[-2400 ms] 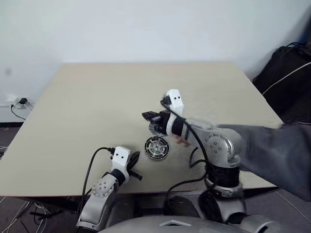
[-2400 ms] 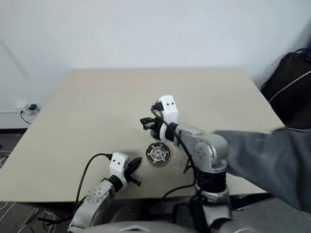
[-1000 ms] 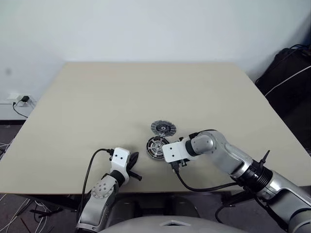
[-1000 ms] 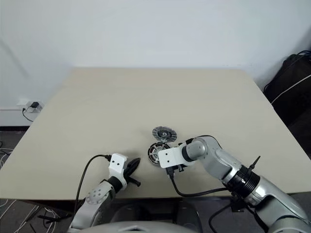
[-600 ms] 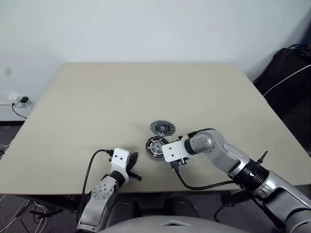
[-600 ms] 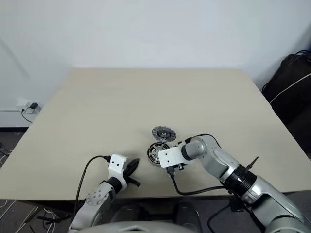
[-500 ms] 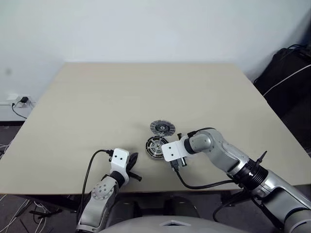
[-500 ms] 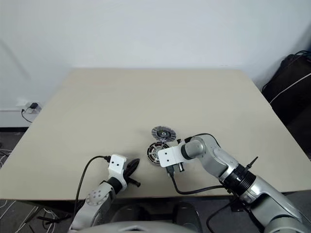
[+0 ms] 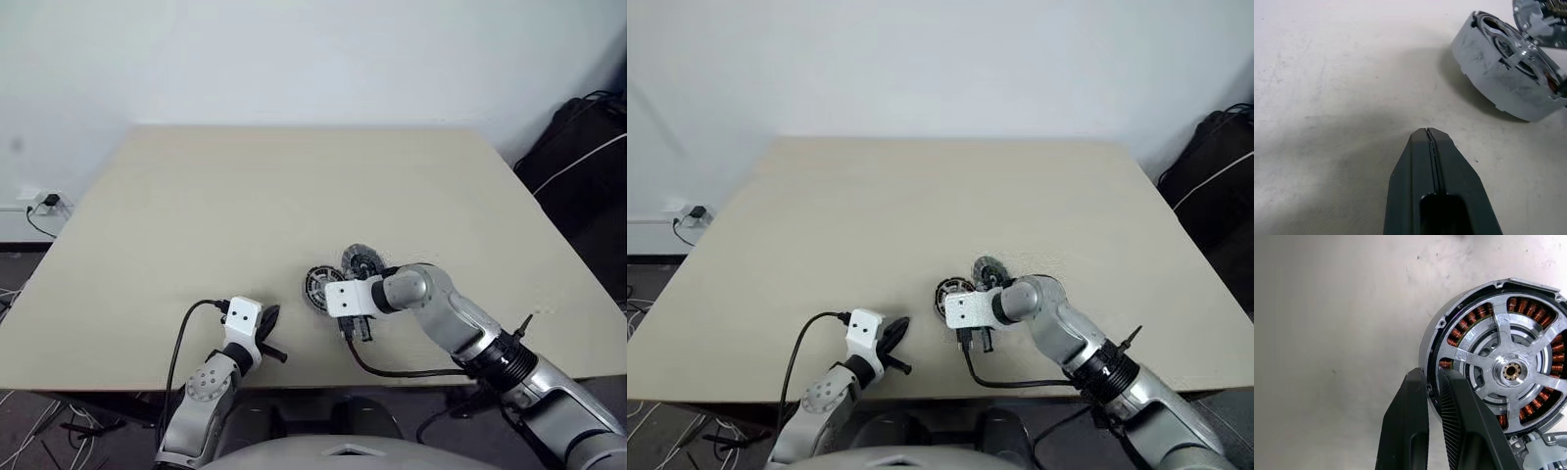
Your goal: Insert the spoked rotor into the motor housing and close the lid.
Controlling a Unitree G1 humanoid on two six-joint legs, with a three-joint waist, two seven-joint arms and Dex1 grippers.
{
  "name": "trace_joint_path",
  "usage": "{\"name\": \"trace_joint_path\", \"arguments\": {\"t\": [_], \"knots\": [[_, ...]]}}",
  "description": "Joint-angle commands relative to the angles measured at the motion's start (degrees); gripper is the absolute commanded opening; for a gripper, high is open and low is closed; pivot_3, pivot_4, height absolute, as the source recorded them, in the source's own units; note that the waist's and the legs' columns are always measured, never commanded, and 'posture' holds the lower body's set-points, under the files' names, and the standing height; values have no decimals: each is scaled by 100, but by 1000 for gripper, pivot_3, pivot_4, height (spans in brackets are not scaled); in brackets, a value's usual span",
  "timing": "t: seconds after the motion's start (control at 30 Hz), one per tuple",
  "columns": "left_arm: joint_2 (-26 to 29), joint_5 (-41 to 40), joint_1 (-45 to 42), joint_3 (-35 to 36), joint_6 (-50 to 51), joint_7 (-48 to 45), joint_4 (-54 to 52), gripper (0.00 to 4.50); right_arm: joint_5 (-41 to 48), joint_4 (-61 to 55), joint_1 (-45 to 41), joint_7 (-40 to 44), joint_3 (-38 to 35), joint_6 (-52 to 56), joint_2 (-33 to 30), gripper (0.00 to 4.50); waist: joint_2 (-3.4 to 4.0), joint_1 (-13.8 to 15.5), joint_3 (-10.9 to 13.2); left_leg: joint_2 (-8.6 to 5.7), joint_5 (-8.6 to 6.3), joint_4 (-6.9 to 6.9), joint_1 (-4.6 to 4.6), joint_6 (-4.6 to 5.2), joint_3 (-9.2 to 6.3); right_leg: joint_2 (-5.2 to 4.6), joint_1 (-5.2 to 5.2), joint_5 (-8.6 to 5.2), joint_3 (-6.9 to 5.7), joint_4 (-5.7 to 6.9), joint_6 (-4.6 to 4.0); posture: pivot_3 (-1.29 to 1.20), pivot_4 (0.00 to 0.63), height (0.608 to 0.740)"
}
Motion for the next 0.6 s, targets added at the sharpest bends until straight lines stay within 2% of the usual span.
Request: {"name": "trace_joint_path", "arguments": {"t": [0.03, 0.2, 0.33, 0.53, 0.6], "knots": [[-33, -52, -73, -6, -44, -24, -147, 0, 231, -516, 112, 118, -223, 999, 103, 106, 0, 5, 0, 0, 0, 0, 0, 0, 0, 0, 0, 0, 0, 0, -1, 0, 0, 740], [-41, -54, -90, -20, -43, -34, -125, 0, 416, -895, 242, 79, -182, 2101, 177, 106, 2, 15, -3, -1, -3, 1, 0, 4, -1, -4, 1, 0, 0, -1, -1, 0, 0, 740], [-30, -50, -101, -26, -32, -43, -132, 0, 564, -1019, 215, -10, -117, 2433, 198, 106, 3, 18, -3, -2, -4, 1, 0, 6, -1, -5, 2, 0, -1, -2, -1, 0, 0, 740], [-12, -44, -126, -32, -18, -56, -148, 0, 720, -611, 129, -671, -352, 2609, 666, 106, 2, 4, -4, -2, -3, 0, 0, 4, -1, -4, 1, 0, -4, 0, 0, 0, 0, 740], [6, -38, -115, -31, -13, -58, -181, 0, 821, -502, 114, -932, -491, 2675, 914, 855, -4, -12, -8, -2, -2, 1, 0, 2, -1, -4, 2, 0, -4, 0, 0, 0, 0, 740]]}}
